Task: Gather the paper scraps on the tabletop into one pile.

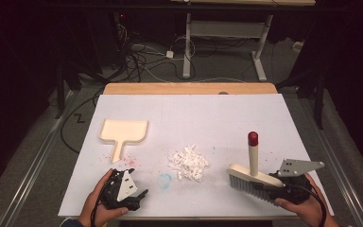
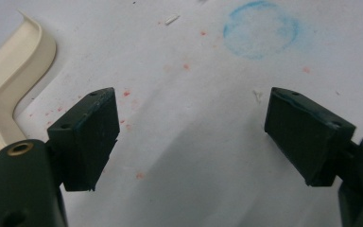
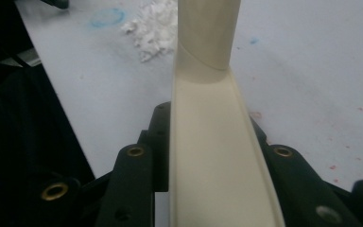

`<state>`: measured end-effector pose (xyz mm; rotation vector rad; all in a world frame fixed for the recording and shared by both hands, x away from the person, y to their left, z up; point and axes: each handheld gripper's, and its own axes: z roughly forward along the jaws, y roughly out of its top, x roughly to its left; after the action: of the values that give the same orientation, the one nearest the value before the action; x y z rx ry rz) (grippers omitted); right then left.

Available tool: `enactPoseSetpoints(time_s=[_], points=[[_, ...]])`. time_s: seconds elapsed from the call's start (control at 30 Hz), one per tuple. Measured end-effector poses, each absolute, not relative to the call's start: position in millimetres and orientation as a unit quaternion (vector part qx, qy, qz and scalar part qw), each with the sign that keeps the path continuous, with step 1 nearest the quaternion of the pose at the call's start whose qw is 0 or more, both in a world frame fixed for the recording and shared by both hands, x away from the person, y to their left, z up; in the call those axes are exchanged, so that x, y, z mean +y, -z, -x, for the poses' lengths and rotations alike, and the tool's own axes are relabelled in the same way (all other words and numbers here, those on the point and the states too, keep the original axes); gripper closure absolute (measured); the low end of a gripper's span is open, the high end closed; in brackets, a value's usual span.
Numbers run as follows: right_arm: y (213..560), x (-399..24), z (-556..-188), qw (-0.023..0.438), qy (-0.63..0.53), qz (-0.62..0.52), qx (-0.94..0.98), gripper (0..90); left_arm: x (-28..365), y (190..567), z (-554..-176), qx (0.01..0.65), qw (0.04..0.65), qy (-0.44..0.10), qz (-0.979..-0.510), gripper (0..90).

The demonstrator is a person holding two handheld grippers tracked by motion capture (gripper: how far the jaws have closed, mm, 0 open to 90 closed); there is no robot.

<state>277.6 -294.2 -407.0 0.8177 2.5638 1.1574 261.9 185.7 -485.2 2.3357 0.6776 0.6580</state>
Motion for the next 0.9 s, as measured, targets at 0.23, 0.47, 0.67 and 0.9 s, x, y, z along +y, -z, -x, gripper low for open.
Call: enactPoseSetpoints(time_s=[0.23,0.47,0.67,0.9], points=[[414,-297,-315,0.096,-0.359,-0.304,0.877,68.0,185,486,-263,0.256,0.301,-0.247,-0.885,17.5],[419,-301,-341,0.066,-0.358,-0.317,0.876,66.9,185,487,-262,0.257,0.299,-0.246,-0.885,17.5],[421,-300,-360,0.067,-0.343,-0.320,0.881,61.5,184,487,-263,0.255,0.301,-0.243,-0.886,17.4],[421,-307,-387,0.054,-0.344,-0.323,0.880,52.3,185,488,-263,0.256,0.303,-0.240,-0.886,17.5]])
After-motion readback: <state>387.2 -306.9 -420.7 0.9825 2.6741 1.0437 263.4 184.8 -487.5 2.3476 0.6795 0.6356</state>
